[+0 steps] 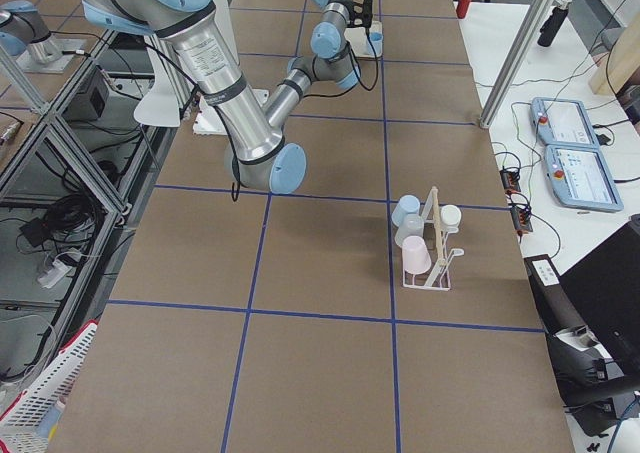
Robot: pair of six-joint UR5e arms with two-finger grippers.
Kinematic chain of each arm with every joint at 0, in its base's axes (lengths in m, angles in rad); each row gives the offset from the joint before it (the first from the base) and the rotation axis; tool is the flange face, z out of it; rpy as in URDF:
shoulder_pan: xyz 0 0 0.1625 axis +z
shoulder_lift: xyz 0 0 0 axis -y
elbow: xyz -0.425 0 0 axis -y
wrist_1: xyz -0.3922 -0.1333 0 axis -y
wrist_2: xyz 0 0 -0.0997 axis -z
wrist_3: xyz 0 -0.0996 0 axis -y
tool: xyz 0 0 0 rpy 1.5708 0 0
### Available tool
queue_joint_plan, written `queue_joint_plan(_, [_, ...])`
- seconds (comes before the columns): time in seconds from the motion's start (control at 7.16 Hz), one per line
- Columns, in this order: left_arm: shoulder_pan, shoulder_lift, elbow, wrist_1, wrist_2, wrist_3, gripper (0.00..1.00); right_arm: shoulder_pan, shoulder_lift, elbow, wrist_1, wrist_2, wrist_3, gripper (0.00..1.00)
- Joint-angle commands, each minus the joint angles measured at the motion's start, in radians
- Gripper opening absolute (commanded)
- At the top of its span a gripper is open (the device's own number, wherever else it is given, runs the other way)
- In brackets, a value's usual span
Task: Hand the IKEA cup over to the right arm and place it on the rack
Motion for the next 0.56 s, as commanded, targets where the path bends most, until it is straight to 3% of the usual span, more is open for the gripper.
queue_joint_plan(0.0, [0.003, 0.010, -0.008, -0.012, 0.001, -0.004, 0.00, 0.000, 0.001, -0.002, 0.000, -0.015, 0.000, 0.94])
queue_joint_plan(0.42, [0.018, 0.036, -0.027, -0.016, 0.001, -0.001, 0.00, 0.000, 0.003, -0.002, 0.000, -0.028, 0.000, 0.94])
